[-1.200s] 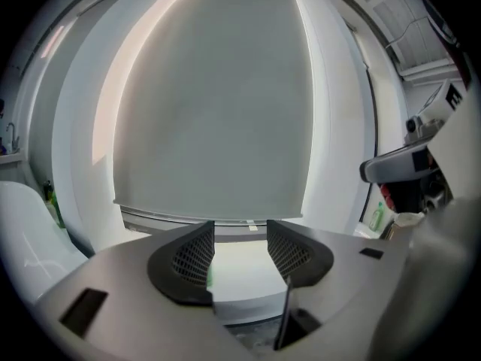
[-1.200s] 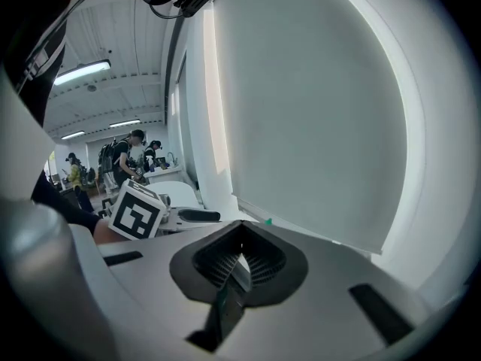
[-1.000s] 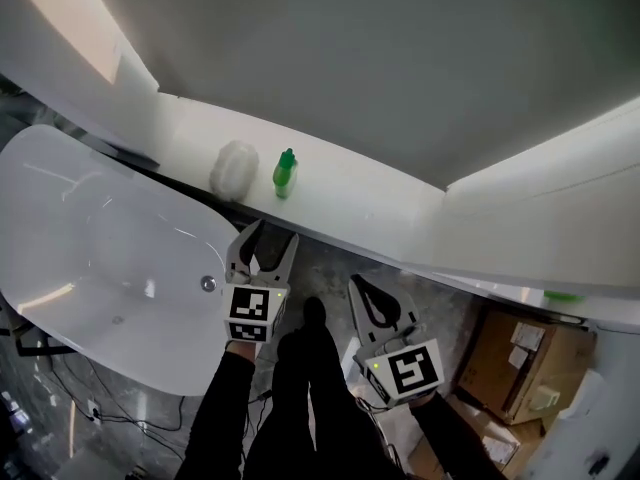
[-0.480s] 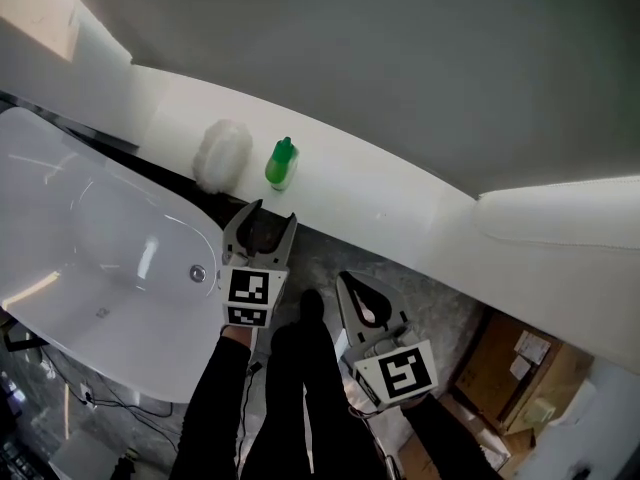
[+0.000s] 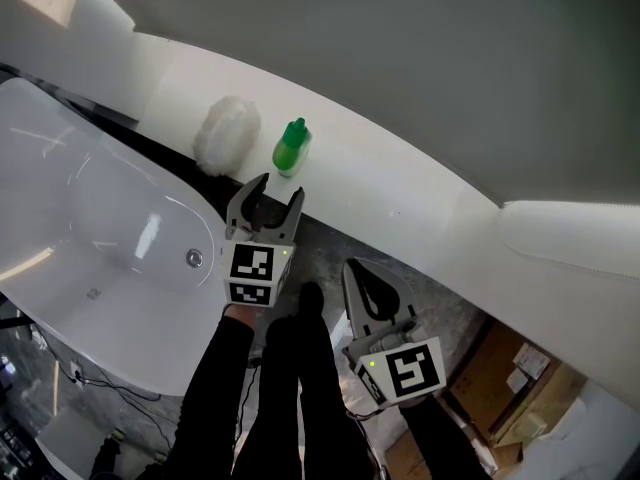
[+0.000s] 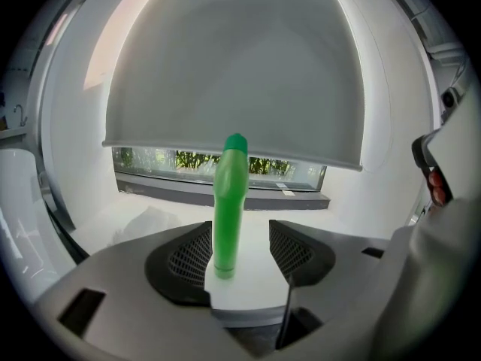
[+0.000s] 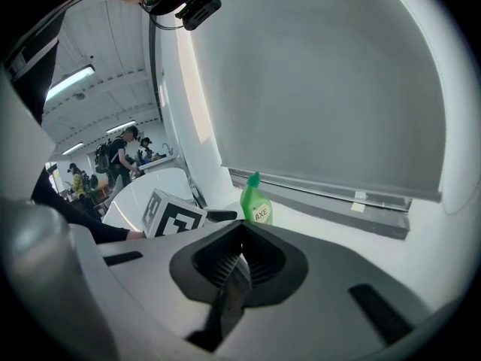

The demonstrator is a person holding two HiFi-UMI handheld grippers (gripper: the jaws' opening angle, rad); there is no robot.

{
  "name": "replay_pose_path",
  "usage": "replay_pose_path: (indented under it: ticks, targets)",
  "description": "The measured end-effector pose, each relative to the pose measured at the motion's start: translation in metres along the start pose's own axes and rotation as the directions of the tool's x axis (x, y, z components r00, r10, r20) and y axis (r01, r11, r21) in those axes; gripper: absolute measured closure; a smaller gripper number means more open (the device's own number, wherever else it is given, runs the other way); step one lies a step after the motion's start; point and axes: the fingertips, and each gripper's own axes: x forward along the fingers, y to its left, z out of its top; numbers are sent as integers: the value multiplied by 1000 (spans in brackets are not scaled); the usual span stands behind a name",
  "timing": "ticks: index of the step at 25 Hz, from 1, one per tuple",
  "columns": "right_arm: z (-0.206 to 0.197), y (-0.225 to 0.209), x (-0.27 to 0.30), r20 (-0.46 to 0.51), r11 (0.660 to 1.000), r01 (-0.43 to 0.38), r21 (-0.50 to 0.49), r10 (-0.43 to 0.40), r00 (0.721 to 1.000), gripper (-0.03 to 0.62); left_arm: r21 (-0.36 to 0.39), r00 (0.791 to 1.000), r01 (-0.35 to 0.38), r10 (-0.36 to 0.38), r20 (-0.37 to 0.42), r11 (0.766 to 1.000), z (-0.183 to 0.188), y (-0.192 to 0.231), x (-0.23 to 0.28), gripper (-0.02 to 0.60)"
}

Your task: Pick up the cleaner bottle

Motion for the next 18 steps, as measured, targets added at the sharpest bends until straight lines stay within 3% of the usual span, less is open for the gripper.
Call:
replay_pose_path:
  ticks: [11,18]
  targets:
    - [-26,-13,16,-22,1000,-17,3,17,1000,589,1,1000,-11,11,-6,1000,-18,15,37,330]
    - [-23,-16,30,-18,999,-38,-30,37,999,589,11,1000,-14,14,15,1000,-12,16,51,331]
